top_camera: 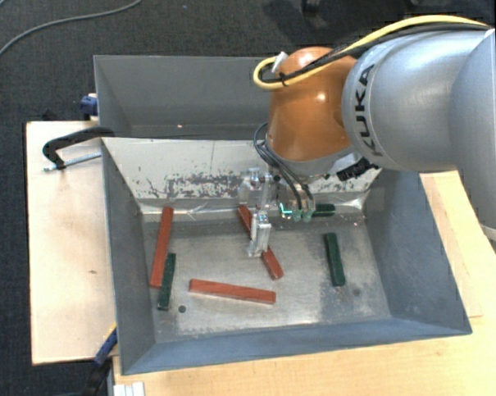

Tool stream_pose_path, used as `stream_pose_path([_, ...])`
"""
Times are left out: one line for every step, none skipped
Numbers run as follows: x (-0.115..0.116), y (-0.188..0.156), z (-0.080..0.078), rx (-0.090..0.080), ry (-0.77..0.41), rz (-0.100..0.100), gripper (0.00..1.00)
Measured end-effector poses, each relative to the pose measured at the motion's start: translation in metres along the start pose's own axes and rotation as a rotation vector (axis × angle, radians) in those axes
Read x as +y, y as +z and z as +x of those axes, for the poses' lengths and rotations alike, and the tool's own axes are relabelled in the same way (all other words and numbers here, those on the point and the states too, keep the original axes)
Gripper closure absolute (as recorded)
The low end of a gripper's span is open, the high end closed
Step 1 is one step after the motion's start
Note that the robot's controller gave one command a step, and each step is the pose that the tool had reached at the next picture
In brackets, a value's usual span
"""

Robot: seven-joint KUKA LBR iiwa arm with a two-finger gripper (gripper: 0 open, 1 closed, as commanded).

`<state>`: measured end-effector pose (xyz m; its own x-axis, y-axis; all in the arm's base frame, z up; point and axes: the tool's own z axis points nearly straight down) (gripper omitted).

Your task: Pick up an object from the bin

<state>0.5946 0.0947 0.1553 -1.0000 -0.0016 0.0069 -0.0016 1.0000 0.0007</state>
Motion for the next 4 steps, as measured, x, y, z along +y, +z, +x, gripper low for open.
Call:
stream_pose_path([0.087,0.089,0.015,0.0,-0.01,-0.002,0.0])
stream_pose_path([0.131,0.077,0.026,-0.016,-0.522,0.0,0.0])
stream_pose_path([0.128,0.076,0.024,-0.018,-0.52,0.004,1.0])
stream_pose_path([0.084,0.084,0.1,-0.007,-0.463,0.001,1.0])
